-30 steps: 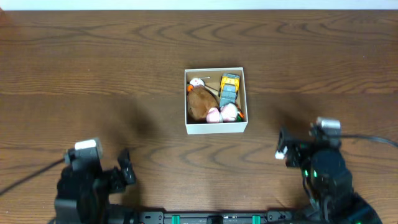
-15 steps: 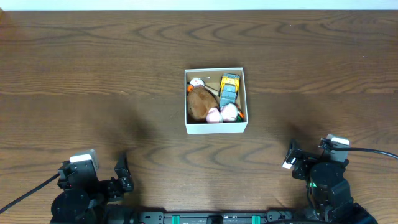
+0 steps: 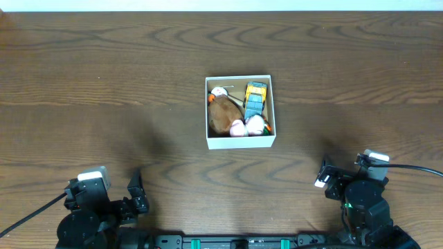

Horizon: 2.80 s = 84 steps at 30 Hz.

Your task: Pack container

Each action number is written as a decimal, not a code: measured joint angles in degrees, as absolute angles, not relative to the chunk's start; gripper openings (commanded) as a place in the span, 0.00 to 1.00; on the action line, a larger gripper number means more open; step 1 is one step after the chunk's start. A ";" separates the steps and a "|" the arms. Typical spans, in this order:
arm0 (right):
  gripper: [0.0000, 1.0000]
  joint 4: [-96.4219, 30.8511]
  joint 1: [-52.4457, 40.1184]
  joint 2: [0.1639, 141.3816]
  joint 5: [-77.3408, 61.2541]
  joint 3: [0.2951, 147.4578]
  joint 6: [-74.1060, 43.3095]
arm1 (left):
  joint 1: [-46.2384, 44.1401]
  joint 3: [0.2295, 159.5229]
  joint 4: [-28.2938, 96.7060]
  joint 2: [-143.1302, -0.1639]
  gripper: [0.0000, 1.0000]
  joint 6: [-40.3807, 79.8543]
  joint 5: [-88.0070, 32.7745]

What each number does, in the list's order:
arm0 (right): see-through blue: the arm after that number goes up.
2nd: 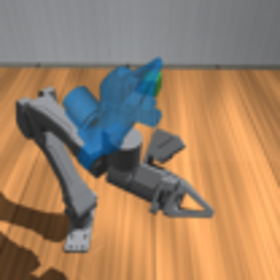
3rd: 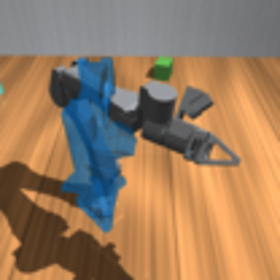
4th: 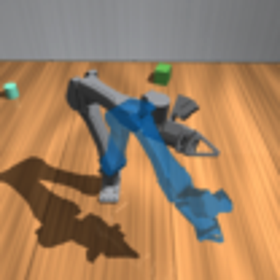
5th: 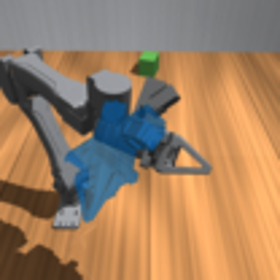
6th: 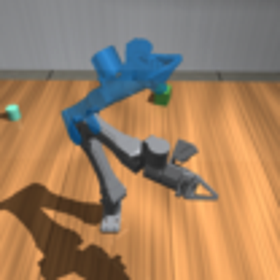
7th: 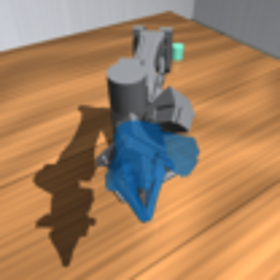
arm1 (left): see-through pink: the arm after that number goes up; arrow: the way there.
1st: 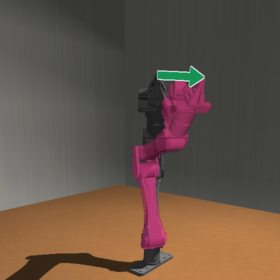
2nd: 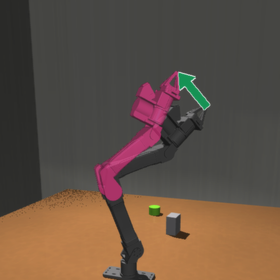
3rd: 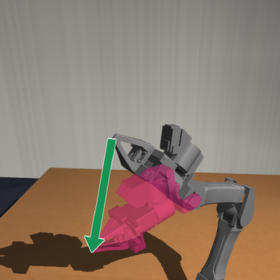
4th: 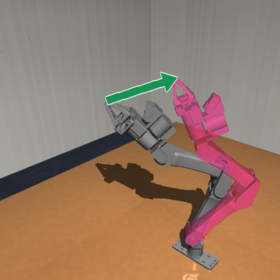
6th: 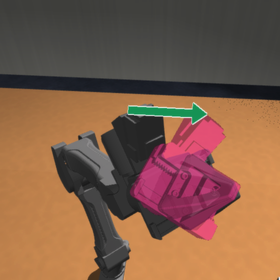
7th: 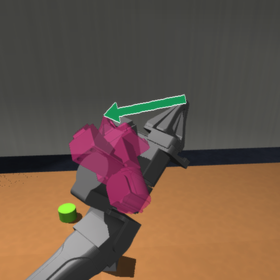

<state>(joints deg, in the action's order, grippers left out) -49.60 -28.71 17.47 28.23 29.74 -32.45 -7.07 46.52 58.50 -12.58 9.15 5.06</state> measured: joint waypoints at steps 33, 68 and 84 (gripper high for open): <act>0.99 -4.47 -3.11 0.73 1.26 0.58 -9.43 | -7.07 46.48 58.50 -12.58 0.98 9.15 4.89; 0.99 -3.18 -3.11 0.69 -10.94 0.56 -8.88 | -7.07 46.41 58.50 -12.58 0.98 9.15 4.89; 0.99 -3.11 -3.11 0.69 -10.98 0.56 -8.88 | -3.95 33.36 45.54 -9.65 0.98 9.06 4.95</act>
